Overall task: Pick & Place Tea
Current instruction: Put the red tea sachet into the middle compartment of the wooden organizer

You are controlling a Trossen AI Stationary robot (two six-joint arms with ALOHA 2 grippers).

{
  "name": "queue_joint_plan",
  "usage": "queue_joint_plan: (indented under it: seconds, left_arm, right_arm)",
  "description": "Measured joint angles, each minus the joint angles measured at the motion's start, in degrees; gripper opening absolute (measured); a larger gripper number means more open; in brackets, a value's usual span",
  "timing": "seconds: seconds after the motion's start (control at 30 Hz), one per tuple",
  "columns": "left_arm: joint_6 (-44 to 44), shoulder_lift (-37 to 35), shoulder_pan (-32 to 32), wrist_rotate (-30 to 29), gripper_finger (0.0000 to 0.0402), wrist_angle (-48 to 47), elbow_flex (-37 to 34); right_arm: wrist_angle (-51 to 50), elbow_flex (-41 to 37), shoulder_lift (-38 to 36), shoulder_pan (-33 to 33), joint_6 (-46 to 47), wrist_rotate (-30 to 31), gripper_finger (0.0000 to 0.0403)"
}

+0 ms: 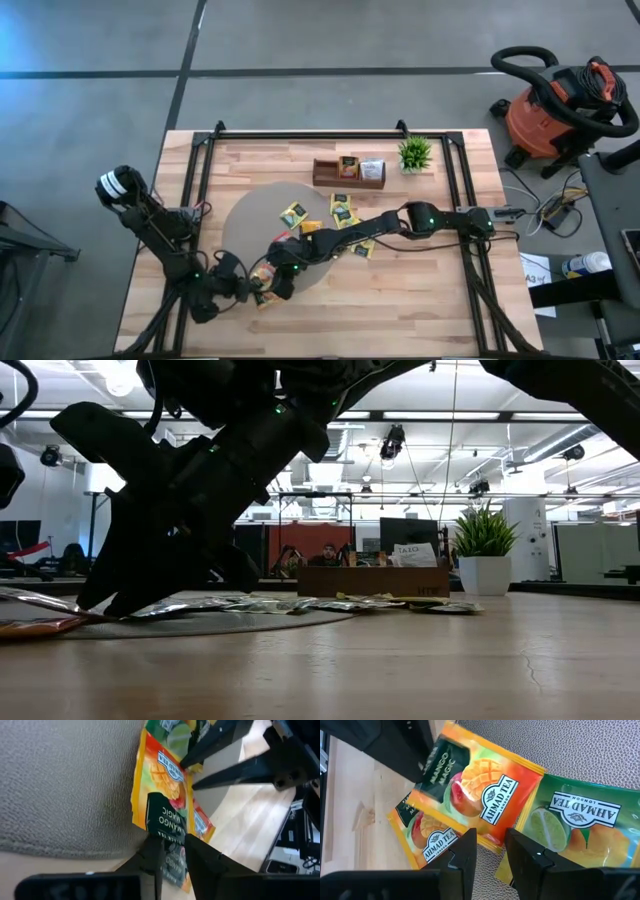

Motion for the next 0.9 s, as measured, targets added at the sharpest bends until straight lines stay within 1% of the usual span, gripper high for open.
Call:
queue_joint_plan:
  seconds: [0.27, 0.5, 0.6, 0.67, 0.77, 0.9]
  left_arm:
    - [-0.34, -0.02, 0.40, -2.49, 0.0124, -0.99, -0.03]
    - [0.70, -0.02, 1.26, -4.03, 0.0130, -4.09, -0.18]
    - [1.83, -0.02, 1.73, -4.15, 0.0122, -4.15, -0.23]
    - [2.87, -0.02, 1.91, -4.19, 0.0110, -4.05, -0.22]
    - [4.09, -0.02, 1.96, -4.15, 0.0081, -4.00, -0.23]
    - [5.27, -0.05, 1.96, -3.75, 0.0031, -3.96, -0.23]
  right_arm:
    - [0.13, -0.04, 0.01, 0.08, 0.14, -0.09, 0.0105]
    - [0.75, -0.09, 0.03, 0.26, 1.85, -0.18, 0.0105]
    - [1.87, -0.11, 0.13, 0.26, 3.04, -0.23, 0.0105]
    - [2.51, -0.15, 0.15, 0.26, 3.84, -0.23, 0.0105]
    - [3.20, -0.17, 0.22, 0.26, 5.40, -0.19, 0.0105]
    - [3.50, -0.17, 0.11, 0.25, 5.74, -0.04, 0.0105]
